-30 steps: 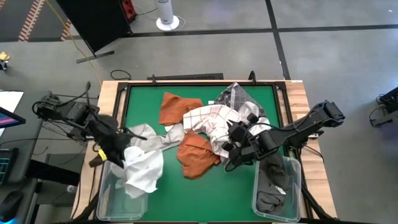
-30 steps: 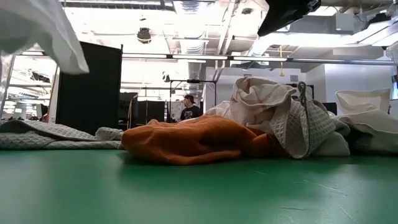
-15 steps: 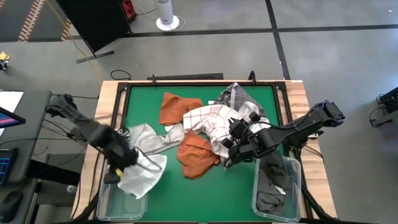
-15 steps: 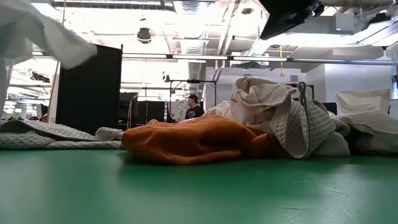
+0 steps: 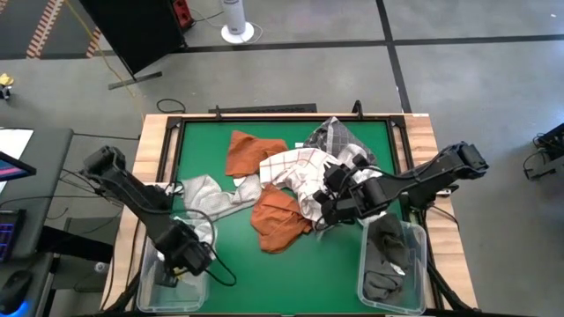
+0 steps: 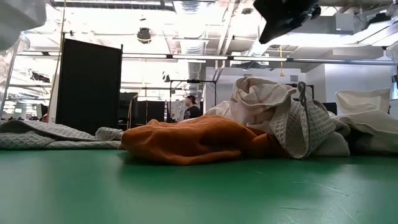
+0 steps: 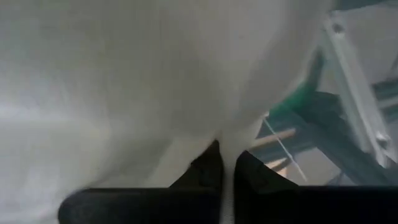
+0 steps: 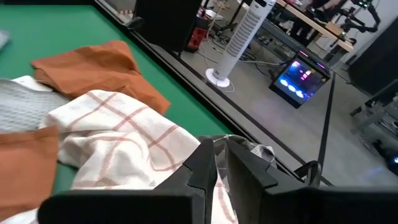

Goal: Sort towels by color in basket
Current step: Put the white towel into the left transparent bin

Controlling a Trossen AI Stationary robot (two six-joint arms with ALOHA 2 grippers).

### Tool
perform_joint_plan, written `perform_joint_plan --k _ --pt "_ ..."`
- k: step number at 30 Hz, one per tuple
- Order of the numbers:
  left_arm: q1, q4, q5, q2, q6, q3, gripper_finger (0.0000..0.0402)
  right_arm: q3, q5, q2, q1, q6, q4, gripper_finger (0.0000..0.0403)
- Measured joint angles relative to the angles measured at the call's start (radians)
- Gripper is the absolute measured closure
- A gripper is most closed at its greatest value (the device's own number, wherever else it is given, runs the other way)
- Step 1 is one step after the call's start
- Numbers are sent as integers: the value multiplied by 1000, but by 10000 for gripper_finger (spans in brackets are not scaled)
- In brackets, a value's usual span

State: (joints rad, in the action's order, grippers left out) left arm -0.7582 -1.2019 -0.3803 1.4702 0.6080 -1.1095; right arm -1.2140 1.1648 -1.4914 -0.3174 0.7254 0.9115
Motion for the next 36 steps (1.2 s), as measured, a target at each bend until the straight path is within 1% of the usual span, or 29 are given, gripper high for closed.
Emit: perform_joint_plan --k 5,10,14,20,22,25,28,31,34,35,36 --pt "-1 1 9 97 32 3 401 0 0 0 22 -10 -12 330" --pt "-16 31 37 127 -17 2 401 0 -15 0 25 -83 -93 330" --pt "-16 39 45 114 -13 2 401 0 -24 0 19 -106 -130 330" --pt "-40 42 62 54 77 1 401 0 -70 0 -4 -97 -143 330" --pt "-57 42 78 48 92 1 401 0 -72 0 -19 -90 -146 330" --pt "-82 42 127 49 113 1 397 0 -72 0 -33 -72 -150 330" --pt "-100 44 176 49 128 1 377 0 -72 0 -44 -71 -156 330" --pt "-109 39 206 49 154 1 345 0 -72 0 -51 -71 -167 330" --pt "-117 34 208 49 168 1 310 0 -72 0 -57 -71 -167 330" --pt "-118 32 193 49 167 1 299 0 -72 0 -57 -71 -167 330" --pt "-117 26 153 48 161 0 290 0 -72 0 -56 -71 -167 330"
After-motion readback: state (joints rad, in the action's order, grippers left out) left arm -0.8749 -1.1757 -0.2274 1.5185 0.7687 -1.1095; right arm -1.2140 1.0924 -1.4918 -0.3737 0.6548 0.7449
